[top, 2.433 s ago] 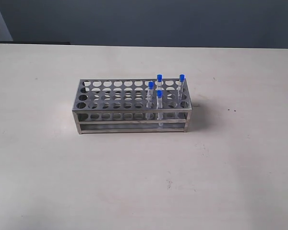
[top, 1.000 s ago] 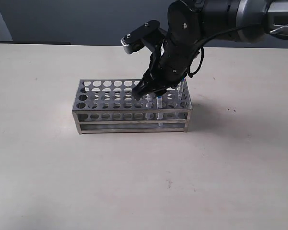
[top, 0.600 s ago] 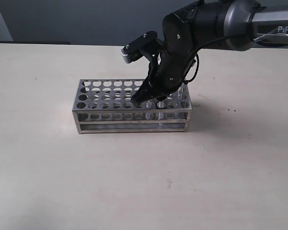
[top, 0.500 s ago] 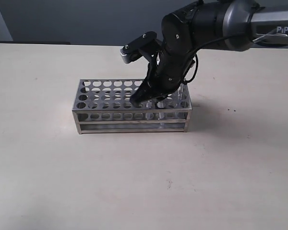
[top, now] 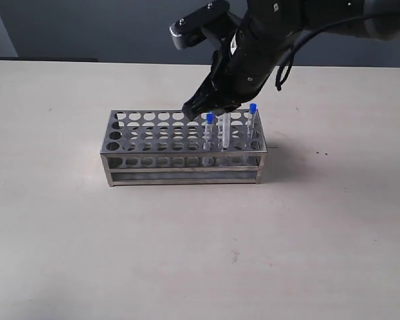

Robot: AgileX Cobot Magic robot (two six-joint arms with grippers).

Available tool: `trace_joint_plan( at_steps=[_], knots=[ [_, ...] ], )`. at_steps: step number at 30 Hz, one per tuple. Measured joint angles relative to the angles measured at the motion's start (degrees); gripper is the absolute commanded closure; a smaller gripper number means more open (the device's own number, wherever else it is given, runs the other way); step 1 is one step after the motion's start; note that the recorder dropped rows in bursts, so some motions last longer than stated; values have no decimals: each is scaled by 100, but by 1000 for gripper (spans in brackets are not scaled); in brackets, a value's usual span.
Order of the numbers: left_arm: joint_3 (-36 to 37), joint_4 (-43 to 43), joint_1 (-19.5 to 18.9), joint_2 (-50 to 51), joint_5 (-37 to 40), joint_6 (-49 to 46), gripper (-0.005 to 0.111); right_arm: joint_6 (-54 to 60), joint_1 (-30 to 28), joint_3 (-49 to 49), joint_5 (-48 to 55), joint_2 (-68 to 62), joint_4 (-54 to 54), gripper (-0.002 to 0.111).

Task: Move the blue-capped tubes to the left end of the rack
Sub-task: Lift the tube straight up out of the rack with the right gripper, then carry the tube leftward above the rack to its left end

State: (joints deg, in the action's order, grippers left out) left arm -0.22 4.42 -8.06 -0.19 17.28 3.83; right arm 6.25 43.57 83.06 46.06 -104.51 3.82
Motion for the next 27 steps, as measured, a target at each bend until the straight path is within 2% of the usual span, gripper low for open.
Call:
trace_joint_plan(
  at_steps=[7,13,17,20,24,27],
  knots=[
    [0,0,0,0,0,0,106,0,0,0,-268,317,-168,109],
    [0,0,0,0,0,0,106,834,0,287,-812,276,-1227,109],
    [0,0,0,0,0,0,106,1715,0,1010,-780,-201,-1938,109],
    [0,0,0,0,0,0,106,2021,14,2096,-593,-984,-2276,109],
    [0,0,0,0,0,0,106,2269,338,3267,-140,-1833,-2268,109],
    [0,0,0,0,0,0,106,2317,620,3668,116,-2277,-2169,109]
  ],
)
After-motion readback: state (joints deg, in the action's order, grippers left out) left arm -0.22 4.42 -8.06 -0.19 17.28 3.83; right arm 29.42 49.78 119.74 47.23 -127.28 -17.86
